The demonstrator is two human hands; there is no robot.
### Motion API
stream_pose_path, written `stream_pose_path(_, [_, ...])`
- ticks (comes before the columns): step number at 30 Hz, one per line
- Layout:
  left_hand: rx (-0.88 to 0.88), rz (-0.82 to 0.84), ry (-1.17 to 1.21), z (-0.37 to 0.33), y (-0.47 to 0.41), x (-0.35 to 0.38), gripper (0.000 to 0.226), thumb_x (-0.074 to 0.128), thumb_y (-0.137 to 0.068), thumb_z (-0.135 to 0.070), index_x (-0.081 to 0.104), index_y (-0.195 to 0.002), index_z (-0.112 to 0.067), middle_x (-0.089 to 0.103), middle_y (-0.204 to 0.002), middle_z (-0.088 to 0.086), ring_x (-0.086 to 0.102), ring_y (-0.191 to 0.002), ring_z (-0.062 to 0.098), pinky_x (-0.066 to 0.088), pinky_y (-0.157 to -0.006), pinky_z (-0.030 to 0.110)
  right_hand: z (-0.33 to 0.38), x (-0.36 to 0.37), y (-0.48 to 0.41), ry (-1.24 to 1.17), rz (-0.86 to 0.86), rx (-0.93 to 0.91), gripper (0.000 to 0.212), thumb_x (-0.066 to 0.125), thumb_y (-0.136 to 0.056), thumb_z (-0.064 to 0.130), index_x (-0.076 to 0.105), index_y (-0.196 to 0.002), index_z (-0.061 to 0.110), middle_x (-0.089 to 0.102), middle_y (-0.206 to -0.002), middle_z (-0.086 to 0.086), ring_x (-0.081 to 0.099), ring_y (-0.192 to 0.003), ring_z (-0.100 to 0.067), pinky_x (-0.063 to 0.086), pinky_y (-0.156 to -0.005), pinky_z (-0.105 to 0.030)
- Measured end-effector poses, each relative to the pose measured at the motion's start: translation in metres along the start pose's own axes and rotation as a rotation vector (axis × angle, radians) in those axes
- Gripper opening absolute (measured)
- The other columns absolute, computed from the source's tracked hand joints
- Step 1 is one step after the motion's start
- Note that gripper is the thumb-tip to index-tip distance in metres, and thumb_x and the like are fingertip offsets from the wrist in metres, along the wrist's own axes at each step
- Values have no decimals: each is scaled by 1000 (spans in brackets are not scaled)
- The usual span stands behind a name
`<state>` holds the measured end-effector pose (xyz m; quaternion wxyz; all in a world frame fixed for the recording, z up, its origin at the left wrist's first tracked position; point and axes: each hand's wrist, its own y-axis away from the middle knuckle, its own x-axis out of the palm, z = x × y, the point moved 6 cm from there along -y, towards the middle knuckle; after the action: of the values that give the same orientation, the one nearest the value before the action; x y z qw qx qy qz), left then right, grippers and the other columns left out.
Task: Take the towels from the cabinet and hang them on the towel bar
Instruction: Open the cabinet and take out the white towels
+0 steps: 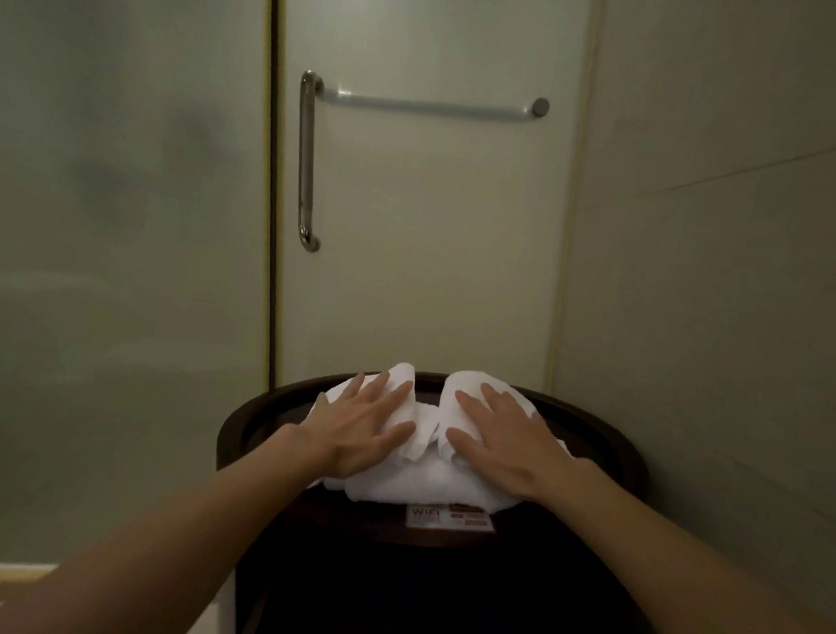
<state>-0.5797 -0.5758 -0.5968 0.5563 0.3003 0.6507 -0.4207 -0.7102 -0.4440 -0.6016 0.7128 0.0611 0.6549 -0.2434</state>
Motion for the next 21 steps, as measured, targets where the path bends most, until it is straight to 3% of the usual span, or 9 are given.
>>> stream_pose_path(4, [88,-70,-40,-17,29,-13,70,21,-90,-67,-6,-149,-41,-11,-159,-6,-10,-146,20,1,-117,55,8,-8,26,43,-43,-46,65,22,-96,59,-1,-152,35,-9,-161,-2,-10,-148,-21,-2,-118,-49])
stream_pose_path(8, [145,-126,-40,-33,68,-10,81,-1,-70,-80,-15,-143,-47,-17,-157,-9,-17,-145,17,-4,-118,48,18,-8,62,-3,-57,-62,64,25,-97,57,0,-152,36,-9,-161,1,-9,-148,-19,-3,-119,-45])
stream_pose_path(17, [171,-144,-38,-57,132,10,82,-1,-73,-83,-16,-144,-44,-8,-160,-2,-10,-147,20,1,-118,49,47,-1,133,-16,-173,-150,67,34,-95,56,13,-152,29,8,-161,-7,5,-148,-23,10,-120,-45])
stream_pose_path(21, [165,-110,-39,-65,150,18,76,5,-77,-74,-16,-143,-45,-8,-160,-2,-9,-147,22,3,-118,49,47,12,153,-1,-145,-149,70,26,-91,62,14,-152,29,10,-160,-9,7,-148,-25,14,-118,-47])
